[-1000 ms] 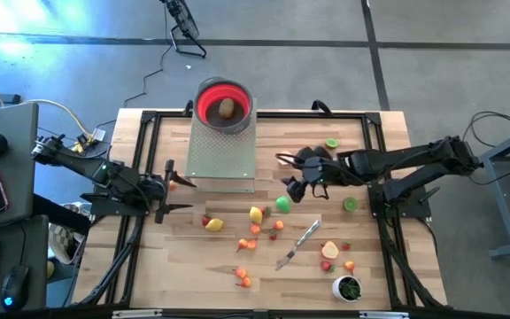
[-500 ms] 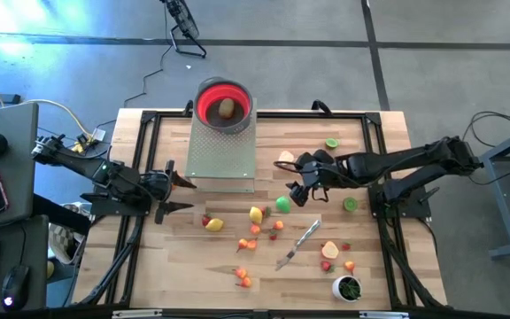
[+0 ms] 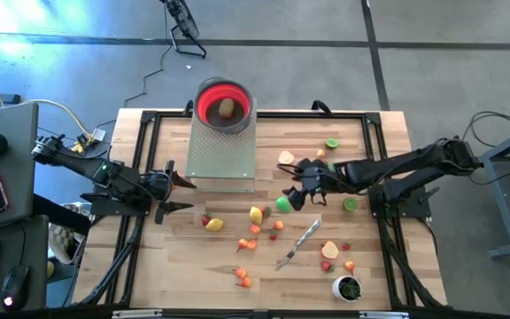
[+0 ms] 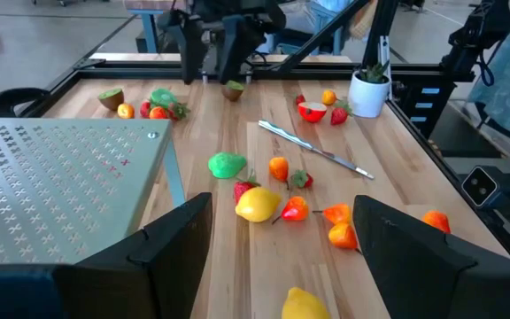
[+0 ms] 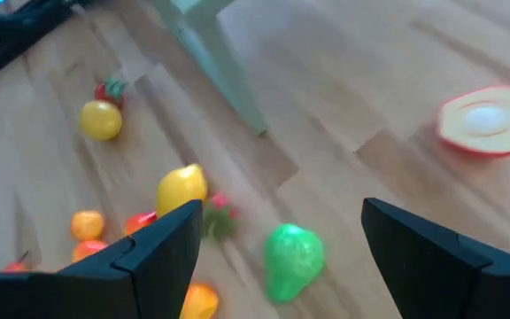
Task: Pick & Place Fruit
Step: Put the half apple into the red strainer on the shelf
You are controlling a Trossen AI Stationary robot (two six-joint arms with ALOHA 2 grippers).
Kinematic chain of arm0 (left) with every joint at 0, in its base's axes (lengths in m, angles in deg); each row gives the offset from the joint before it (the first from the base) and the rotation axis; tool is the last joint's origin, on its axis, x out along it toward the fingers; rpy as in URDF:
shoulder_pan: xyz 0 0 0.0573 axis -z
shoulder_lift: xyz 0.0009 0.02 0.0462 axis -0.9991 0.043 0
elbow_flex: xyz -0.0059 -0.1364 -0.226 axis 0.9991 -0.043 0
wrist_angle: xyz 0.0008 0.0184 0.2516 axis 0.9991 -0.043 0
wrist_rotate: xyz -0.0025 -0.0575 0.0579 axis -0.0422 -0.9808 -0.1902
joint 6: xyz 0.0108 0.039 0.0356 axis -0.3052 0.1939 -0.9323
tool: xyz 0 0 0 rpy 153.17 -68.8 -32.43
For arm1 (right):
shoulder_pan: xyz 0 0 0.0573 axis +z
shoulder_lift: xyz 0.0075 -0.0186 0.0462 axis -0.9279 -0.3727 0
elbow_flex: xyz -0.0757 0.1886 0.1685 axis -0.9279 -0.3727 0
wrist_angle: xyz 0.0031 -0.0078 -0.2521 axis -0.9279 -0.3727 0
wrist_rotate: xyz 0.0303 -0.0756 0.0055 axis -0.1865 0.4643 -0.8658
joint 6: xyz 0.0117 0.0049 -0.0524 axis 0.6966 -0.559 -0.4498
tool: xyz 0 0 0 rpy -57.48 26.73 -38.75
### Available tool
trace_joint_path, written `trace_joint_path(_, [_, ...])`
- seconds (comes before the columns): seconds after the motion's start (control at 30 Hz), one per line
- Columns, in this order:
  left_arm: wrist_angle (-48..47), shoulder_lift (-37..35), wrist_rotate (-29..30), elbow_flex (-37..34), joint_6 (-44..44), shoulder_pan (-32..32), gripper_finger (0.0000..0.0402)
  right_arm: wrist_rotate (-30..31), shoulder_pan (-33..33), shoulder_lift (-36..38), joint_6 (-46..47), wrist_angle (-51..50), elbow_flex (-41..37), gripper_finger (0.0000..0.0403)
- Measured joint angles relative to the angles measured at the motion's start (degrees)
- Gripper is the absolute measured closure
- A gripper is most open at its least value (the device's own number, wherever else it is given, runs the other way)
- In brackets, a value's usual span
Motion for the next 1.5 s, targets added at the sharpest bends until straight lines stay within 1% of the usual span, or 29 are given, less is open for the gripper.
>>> trace_joint_path(0.13, [0.0, 0.0, 0.0, 0.0, 0.0, 0.0, 0.0135, -3.2, 0.0, 0.0, -0.4, 2.4, -2.4, 0.0101])
trace_joint_path(0.3, [0.0, 0.0, -0.5, 0.0, 0.3, 0.0, 0.0135, -3.3, 0.0, 0.0, -0.2, 3.6, -2.5, 0.0101])
trace_joint_path(0.47, [0.0, 0.0, -0.7, 0.0, 0.1, 0.0, 0.0135, -2.8, -0.1, 0.0, -2.4, 4.2, -2.5, 0.0101])
trace_joint_path(0.53, [0.0, 0.0, -0.7, 0.0, 0.0, 0.0, 0.0135, -1.9, -0.5, 0.0, -3.6, 4.2, -2.5, 0.0101])
trace_joint_path(0.7, [0.2, 0.0, -0.7, 0.0, 0.0, 0.0, 0.0135, 3.9, -2.4, 0.0, -5.7, 4.2, -2.5, 0.0101])
trace_joint_path(0.83, [0.5, 0.0, -0.7, 0.0, 0.0, 0.0, 0.0135, 7.1, -4.9, 0.0, -8.8, 5.0, -2.5, 0.0101])
trace_joint_path(1.13, [0.4, 0.0, -0.7, 0.0, 0.0, 0.0, 0.0135, 7.7, -11.6, 0.0, -16.6, 11.5, -2.5, 0.0101])
trace_joint_path(1.2, [0.4, 0.0, -0.7, 0.0, 0.0, 0.0, 0.0135, 7.2, -13.0, 0.0, -16.3, 12.2, -2.5, 0.0101])
trace_joint_path(1.5, [1.1, 0.0, -0.7, 0.0, 1.2, 0.0, 0.0135, 6.2, -16.4, 0.0, -8.1, 14.8, -2.5, 0.0101])
